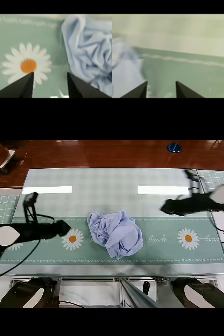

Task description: Fold the shirts.

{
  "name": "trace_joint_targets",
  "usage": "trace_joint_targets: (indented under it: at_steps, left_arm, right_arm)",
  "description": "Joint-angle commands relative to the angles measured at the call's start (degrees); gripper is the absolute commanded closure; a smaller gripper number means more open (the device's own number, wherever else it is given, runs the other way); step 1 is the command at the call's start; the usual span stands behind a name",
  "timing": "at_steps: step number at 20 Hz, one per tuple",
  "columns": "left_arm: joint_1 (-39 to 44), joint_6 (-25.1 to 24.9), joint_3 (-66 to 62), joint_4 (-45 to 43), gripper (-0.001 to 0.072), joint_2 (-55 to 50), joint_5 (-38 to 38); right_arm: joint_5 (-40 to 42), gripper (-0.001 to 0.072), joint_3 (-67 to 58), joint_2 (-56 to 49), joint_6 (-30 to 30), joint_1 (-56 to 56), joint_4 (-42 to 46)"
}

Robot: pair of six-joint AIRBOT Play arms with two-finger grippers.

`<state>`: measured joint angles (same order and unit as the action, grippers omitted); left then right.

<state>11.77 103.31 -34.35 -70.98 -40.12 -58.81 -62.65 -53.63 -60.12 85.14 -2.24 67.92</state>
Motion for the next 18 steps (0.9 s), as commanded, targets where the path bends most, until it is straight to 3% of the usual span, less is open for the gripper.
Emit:
trace_joint_targets:
  at_steps: [1, 3, 5, 7, 11, 18]
  left_arm:
    - [-3.52, -10.03, 11.34, 25.24, 0.0201, -2.12, 4.59]
    - [-3.50, -16.83, 15.93, 35.98, 0.0200, -4.24, 8.83]
    - [-3.02, -19.37, 16.35, 36.96, 0.0201, -8.33, 9.64]
    - [-1.62, -19.98, 15.96, 38.49, 0.0201, -13.22, 11.74]
    - [3.69, -30.69, 14.38, 50.97, 0.0201, -22.14, 16.20]
    - [5.25, -30.91, 6.32, 51.01, 0.0203, -33.66, 15.32]
  right_arm:
    - [0.04, 0.0297, 12.11, 9.29, -3.17, -18.58, -4.98]
    - [-0.48, 0.0298, 20.61, 11.10, -8.24, -21.24, -13.09]
    - [0.02, 0.0298, 25.94, 11.28, -10.19, -19.82, -18.16]
    - [0.72, 0.0298, 28.81, 11.30, -10.69, -17.14, -19.43]
    - [1.09, 0.0298, 30.38, 11.28, -10.43, -11.32, -19.41]
    - [2.29, 0.0298, 30.38, 9.42, -6.88, -3.02, -19.43]
